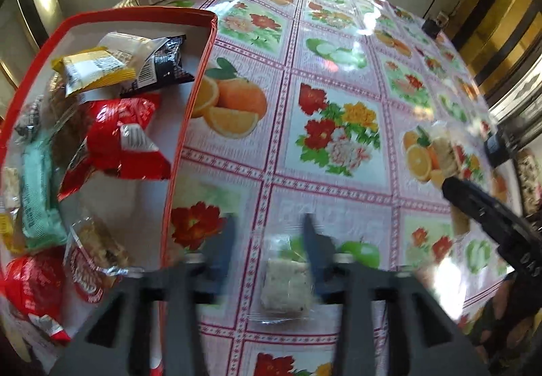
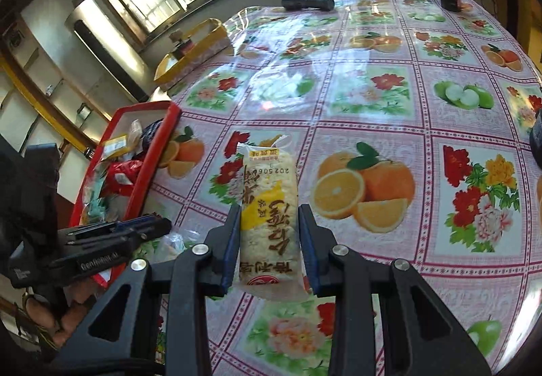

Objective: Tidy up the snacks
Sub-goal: 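Carry white cake pack with left gripper while right gripper carries long bar over red tray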

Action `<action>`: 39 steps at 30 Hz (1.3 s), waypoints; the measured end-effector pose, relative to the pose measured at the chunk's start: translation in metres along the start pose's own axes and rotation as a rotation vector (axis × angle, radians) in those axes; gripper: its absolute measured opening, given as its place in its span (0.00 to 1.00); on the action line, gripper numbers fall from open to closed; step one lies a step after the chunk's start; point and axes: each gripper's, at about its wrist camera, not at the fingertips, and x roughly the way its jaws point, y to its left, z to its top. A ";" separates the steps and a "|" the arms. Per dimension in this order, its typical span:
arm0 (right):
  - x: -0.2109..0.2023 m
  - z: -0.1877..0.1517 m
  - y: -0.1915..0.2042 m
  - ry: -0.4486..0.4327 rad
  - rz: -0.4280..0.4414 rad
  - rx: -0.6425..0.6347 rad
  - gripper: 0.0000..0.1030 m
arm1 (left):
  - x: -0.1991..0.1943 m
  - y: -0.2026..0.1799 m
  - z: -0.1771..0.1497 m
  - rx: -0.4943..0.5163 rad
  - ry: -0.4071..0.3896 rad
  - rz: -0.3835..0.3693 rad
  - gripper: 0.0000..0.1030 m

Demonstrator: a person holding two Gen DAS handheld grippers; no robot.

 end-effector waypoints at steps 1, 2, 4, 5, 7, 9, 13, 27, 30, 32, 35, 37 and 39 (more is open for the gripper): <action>0.000 -0.002 0.002 0.002 0.006 0.000 0.34 | 0.000 -0.002 -0.003 0.010 -0.003 0.012 0.57; 0.000 -0.003 0.002 0.002 0.009 0.003 0.34 | -0.002 -0.004 -0.007 0.022 -0.007 0.021 0.57; -0.002 -0.006 0.003 0.002 0.017 0.004 0.34 | -0.002 -0.009 -0.016 0.062 -0.013 0.060 0.59; -0.003 -0.007 0.003 0.001 0.021 0.005 0.34 | -0.002 -0.010 -0.019 0.072 -0.012 0.082 0.62; -0.005 -0.010 0.003 0.000 0.031 0.007 0.34 | 0.001 -0.012 -0.027 0.092 -0.012 0.115 0.62; -0.007 -0.012 0.005 -0.004 0.032 0.002 0.34 | 0.007 -0.014 -0.032 0.104 -0.008 0.162 0.61; -0.012 -0.014 0.012 -0.017 0.033 -0.013 0.34 | 0.007 -0.015 -0.035 0.093 -0.012 0.123 0.29; -0.032 -0.014 0.032 -0.060 0.060 -0.044 0.34 | -0.042 -0.014 -0.032 0.058 -0.129 0.162 0.28; -0.032 -0.014 0.038 -0.062 0.065 -0.053 0.34 | -0.048 -0.011 -0.027 0.047 -0.150 0.173 0.28; -0.032 -0.013 0.042 -0.062 0.071 -0.060 0.34 | -0.053 -0.009 -0.026 0.040 -0.162 0.178 0.28; -0.033 -0.014 0.049 -0.064 0.076 -0.072 0.34 | -0.058 -0.004 -0.027 0.030 -0.175 0.182 0.28; -0.032 -0.014 0.054 -0.061 0.079 -0.082 0.34 | -0.062 -0.001 -0.029 0.022 -0.181 0.182 0.28; -0.032 -0.013 0.061 -0.061 0.084 -0.094 0.34 | -0.066 0.002 -0.031 0.018 -0.187 0.185 0.28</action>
